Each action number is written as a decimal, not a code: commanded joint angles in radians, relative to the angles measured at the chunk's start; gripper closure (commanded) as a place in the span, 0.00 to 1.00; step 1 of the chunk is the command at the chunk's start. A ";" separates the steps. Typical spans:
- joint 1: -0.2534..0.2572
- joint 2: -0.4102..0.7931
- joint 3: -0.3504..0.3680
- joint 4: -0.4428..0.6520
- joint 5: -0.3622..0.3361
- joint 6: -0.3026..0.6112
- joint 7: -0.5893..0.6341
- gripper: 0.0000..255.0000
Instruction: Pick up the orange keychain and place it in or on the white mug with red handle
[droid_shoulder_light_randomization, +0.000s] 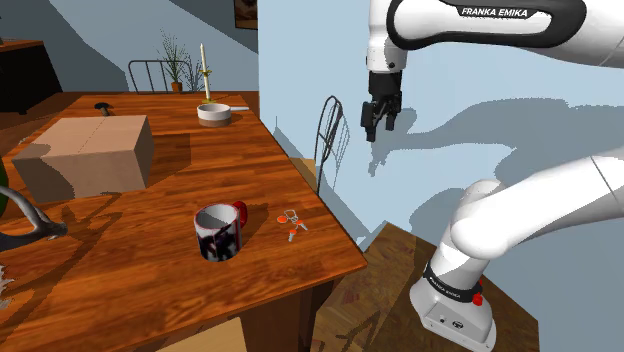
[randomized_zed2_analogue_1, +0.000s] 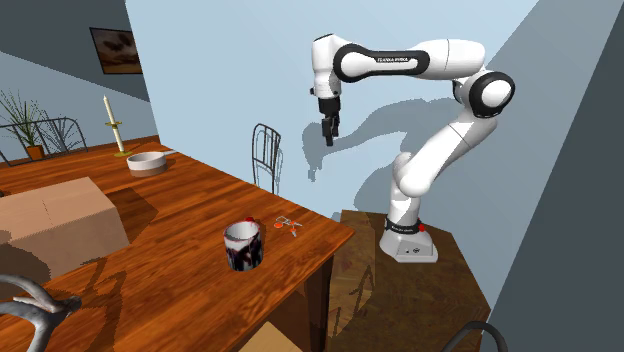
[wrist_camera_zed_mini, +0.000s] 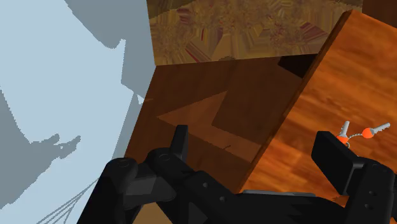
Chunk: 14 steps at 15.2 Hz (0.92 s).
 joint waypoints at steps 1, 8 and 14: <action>0.000 0.000 0.000 0.000 0.000 0.000 0.000 0.00; 0.039 0.031 0.062 -0.165 0.090 0.248 0.096 0.00; 0.075 0.125 0.126 -0.254 0.161 0.481 0.170 0.00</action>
